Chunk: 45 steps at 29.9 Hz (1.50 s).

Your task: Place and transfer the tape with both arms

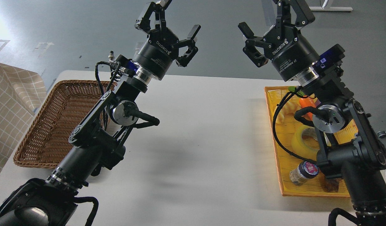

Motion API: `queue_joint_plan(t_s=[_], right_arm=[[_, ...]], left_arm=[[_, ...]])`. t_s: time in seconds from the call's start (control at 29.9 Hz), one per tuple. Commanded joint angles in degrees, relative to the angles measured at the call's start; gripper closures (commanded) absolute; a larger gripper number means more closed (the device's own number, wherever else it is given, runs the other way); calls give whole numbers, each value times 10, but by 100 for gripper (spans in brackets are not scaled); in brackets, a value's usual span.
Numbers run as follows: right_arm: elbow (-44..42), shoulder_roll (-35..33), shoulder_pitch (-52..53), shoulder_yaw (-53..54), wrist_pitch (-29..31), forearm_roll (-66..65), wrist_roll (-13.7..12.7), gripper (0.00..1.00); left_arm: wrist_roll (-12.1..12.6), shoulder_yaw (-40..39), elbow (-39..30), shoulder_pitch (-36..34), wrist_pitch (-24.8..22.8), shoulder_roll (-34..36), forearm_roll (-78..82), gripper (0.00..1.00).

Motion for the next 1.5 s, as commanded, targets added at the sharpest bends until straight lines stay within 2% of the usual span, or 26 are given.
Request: queue_joint_plan(t_s=[0.0,1.47], right_arm=[[-1,0,1,0,-2,-1,0,0],[1,0,-6,-1,-14,-1,0,0]], left_arm=[[-1,-2,-1,3,-1,0,1,2],[-1,-2,-7,11,4,3,-1,2]])
